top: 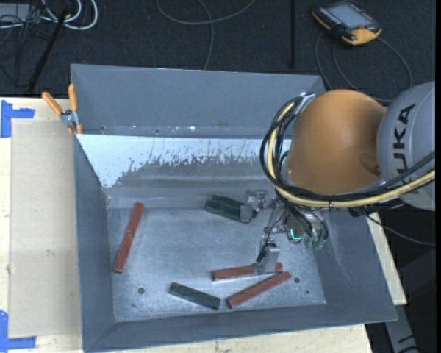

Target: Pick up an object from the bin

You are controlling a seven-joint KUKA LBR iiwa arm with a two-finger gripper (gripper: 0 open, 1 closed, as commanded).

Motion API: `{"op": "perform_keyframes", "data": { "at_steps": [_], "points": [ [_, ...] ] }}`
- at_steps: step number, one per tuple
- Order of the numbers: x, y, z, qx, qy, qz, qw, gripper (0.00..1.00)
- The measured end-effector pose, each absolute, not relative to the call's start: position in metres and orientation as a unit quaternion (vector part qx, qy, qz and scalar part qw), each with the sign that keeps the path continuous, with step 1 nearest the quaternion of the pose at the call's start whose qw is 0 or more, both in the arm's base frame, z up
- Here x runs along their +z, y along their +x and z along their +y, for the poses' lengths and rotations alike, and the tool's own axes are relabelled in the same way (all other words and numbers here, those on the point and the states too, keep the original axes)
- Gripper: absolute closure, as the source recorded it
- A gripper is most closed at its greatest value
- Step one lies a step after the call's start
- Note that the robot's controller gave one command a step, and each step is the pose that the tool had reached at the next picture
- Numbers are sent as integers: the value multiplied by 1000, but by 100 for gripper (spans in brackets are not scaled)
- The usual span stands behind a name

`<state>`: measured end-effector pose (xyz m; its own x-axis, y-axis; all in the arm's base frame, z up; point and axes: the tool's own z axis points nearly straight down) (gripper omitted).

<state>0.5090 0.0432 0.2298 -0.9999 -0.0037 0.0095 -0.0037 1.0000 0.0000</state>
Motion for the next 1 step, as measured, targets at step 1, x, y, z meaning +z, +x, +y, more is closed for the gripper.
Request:
{"op": "perform_keyframes", "data": {
  "at_steps": [1],
  "points": [
    [234, 511, 43, 0, 1, -1000, 1, 0]
  ]
}}
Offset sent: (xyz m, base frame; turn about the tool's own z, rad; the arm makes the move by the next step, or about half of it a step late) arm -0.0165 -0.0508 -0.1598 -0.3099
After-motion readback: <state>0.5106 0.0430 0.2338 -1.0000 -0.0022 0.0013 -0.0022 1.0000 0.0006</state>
